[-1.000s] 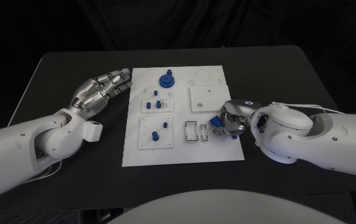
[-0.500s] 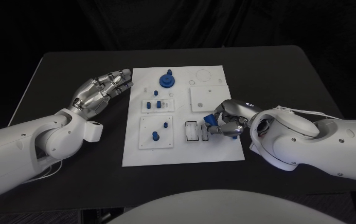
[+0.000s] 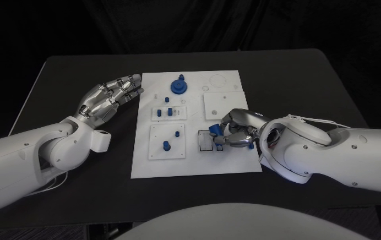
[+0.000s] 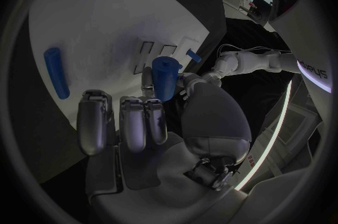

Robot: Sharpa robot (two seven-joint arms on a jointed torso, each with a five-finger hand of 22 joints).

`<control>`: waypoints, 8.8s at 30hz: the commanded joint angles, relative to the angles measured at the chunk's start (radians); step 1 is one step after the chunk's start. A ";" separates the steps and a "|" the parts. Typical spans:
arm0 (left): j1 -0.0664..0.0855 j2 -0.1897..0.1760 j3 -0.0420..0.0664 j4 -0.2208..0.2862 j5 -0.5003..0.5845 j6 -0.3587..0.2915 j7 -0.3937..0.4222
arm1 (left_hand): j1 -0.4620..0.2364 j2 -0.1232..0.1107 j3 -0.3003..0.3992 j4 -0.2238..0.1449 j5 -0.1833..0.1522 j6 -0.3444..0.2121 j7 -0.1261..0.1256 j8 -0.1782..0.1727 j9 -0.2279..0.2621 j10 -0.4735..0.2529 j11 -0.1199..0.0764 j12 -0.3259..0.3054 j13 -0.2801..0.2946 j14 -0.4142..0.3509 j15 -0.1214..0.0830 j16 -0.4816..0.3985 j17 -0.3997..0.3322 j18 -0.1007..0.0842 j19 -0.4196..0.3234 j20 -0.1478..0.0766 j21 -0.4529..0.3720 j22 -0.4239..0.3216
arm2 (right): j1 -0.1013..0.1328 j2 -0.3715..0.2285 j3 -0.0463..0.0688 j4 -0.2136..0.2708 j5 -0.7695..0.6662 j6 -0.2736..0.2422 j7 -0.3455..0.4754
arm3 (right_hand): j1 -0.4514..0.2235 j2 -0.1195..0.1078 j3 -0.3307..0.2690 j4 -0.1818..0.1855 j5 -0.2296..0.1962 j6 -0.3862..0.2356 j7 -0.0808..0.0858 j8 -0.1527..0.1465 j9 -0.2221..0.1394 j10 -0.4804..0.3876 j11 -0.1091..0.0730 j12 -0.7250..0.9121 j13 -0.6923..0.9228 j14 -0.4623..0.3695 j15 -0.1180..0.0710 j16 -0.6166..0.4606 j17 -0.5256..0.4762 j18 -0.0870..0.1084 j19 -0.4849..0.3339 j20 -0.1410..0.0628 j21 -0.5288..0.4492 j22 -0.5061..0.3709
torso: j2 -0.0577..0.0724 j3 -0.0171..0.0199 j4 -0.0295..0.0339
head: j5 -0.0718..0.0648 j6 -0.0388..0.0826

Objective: Assemble the parts on the task board

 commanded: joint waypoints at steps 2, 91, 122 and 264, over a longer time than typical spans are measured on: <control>-0.002 -0.001 0.001 0.002 -0.006 0.019 0.029 | 0.010 0.000 0.008 0.002 0.006 0.008 0.036 0.004 0.002 0.001 0.003 0.004 0.001 0.008 0.002 0.007 0.001 -0.013 0.005 0.000 0.007 0.002 | -0.002 0.013 0.000 -0.006 0.018 0.044 -0.009 | -0.009 0.000 0.024 -0.020 -0.026 -0.005 -0.001 -0.006 -0.002 0.102 -0.001 0.003 0.264 0.099 -0.003 -0.004 0.232 -0.009 0.058 -0.001 -0.005 0.223 | 0.000 -0.0007 -0.0001 | 0.004 0.000; -0.014 0.004 0.001 -0.012 -0.006 0.029 0.000 | 0.011 0.003 0.017 0.003 0.007 0.017 0.041 0.008 0.002 0.006 0.007 0.010 0.001 0.012 0.003 0.013 0.001 -0.015 0.008 0.000 0.008 0.002 | -0.017 -0.003 0.000 0.005 -0.004 0.071 0.063 | 0.064 0.129 -0.234 0.009 -0.264 -0.063 -0.041 0.229 0.219 0.102 -0.035 0.003 0.264 0.093 -0.032 -0.017 0.204 -0.002 0.049 -0.027 -0.034 0.215 | 0.001 -0.0016 0.0013 | 0.025 0.000; -0.018 0.004 0.001 -0.012 -0.006 0.035 -0.001 | 0.012 0.003 0.024 0.004 0.008 0.024 0.047 0.011 0.003 0.013 0.014 0.020 0.002 0.017 0.003 0.021 0.002 -0.015 0.012 0.000 0.010 0.007 | -0.019 0.008 0.000 -0.015 -0.001 0.120 0.059 | 0.188 0.081 -0.186 -0.052 -0.503 -0.051 -0.037 0.221 0.221 0.102 -0.033 0.003 0.264 0.093 -0.030 -0.019 0.200 -0.002 0.048 -0.026 -0.037 0.214 | 0.001 -0.0016 0.0001 | 0.030 0.000; -0.033 0.017 0.001 -0.019 -0.006 0.040 -0.020 | 0.019 0.002 0.049 0.000 0.017 0.036 0.054 0.018 0.004 0.024 0.023 0.030 0.003 0.025 0.005 0.032 0.003 -0.018 0.026 0.000 0.016 0.026 | -0.017 -0.080 0.000 -0.015 0.389 -0.098 0.130 | 0.187 0.018 0.111 -0.090 -0.225 0.040 0.013 -0.111 -0.159 0.102 0.011 0.003 0.264 0.100 0.006 0.000 0.239 -0.010 0.061 0.008 0.000 0.225 | 0.001 -0.0028 0.0017 | 0.034 0.000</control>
